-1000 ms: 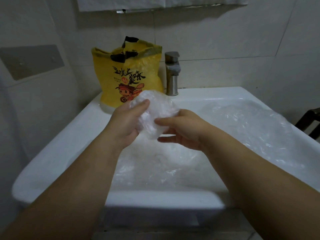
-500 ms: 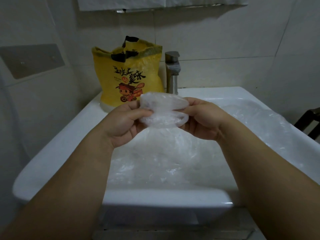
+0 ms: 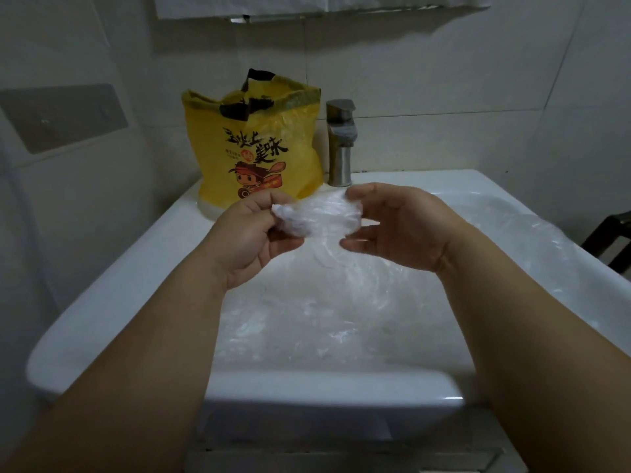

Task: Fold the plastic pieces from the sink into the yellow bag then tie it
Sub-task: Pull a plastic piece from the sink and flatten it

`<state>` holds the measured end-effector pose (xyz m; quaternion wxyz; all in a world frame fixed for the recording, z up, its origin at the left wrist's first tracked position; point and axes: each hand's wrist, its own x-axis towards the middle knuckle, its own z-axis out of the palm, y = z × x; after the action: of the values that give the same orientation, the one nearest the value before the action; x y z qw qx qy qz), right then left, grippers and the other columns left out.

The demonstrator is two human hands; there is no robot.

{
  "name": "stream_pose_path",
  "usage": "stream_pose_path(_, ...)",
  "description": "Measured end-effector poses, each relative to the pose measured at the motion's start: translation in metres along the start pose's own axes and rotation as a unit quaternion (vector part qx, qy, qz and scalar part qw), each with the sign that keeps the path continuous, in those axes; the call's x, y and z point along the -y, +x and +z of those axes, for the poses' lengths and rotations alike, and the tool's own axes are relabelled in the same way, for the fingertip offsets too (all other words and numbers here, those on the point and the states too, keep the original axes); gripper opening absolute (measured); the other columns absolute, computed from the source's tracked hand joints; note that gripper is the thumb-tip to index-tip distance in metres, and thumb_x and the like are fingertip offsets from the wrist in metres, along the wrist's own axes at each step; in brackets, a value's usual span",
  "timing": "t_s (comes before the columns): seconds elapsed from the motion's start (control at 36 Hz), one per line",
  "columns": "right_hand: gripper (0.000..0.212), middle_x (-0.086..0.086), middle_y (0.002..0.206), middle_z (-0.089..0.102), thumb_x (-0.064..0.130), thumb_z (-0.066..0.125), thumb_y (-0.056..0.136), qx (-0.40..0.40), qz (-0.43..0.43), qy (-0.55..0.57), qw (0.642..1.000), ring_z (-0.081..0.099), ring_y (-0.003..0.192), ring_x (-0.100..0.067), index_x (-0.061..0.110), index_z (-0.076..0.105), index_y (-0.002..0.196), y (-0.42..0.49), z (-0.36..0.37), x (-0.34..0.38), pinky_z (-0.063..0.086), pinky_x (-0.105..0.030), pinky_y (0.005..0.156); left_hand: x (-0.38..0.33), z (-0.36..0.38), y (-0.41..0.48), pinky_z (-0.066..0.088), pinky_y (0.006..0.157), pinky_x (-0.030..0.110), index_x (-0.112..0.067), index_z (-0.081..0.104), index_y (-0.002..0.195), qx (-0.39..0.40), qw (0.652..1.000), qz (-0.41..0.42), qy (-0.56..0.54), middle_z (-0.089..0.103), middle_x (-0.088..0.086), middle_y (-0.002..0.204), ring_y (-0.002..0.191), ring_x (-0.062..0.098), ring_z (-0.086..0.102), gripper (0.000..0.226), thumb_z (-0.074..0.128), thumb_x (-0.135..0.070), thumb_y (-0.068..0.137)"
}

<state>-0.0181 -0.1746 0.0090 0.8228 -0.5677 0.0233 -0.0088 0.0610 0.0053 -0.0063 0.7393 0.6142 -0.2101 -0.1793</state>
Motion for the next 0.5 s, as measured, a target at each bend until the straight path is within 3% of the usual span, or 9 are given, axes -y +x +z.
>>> stream_pose_path(0.08,0.023,-0.013,0.116,0.060,0.021,0.054,0.086,-0.003,0.000,-0.005,1.000,0.064,0.101,-0.036,0.021,0.063,0.107,0.000,0.002,-0.001,0.054,-0.050,0.088,0.005,0.002,0.000,0.054,0.052,0.019,-0.009,0.057,0.073,-0.001,0.997,0.014,0.078,0.059,0.007,0.075,0.060,0.010,0.062,0.037,0.037,0.012,0.095)
stream_pose_path(0.22,0.027,-0.017,0.116,0.061,0.035,0.061,0.085,0.003,0.027,-0.034,0.999,0.068,0.094,-0.034,0.016,0.067,0.104,0.001,0.002,-0.005,0.059,-0.043,0.076,0.008,0.002,0.000,0.054,0.055,0.020,-0.011,0.059,0.067,-0.007,0.992,0.032,0.126,0.061,0.006,0.072,0.064,0.014,0.063,0.044,0.035,0.014,0.094)
stream_pose_path(0.39,0.015,-0.015,0.101,0.067,0.009,0.059,0.091,-0.017,0.037,-0.084,0.996,0.068,0.084,-0.024,0.001,0.066,0.102,0.003,0.005,-0.012,0.061,-0.030,0.066,0.008,0.003,-0.001,0.054,0.055,0.021,-0.011,0.059,0.070,-0.003,0.989,0.035,0.140,0.062,0.004,0.071,0.060,0.009,0.065,0.044,0.034,0.015,0.094)
stream_pose_path(0.5,0.015,-0.011,0.093,0.068,-0.009,0.057,0.087,-0.033,0.004,-0.081,0.996,0.069,0.077,-0.021,0.001,0.067,0.091,0.004,0.006,-0.012,0.060,-0.027,0.066,0.001,0.005,-0.003,0.057,0.056,0.027,-0.006,0.061,0.072,0.005,0.998,-0.008,0.056,0.063,0.007,0.068,0.064,0.017,0.065,0.036,0.034,0.008,0.091)
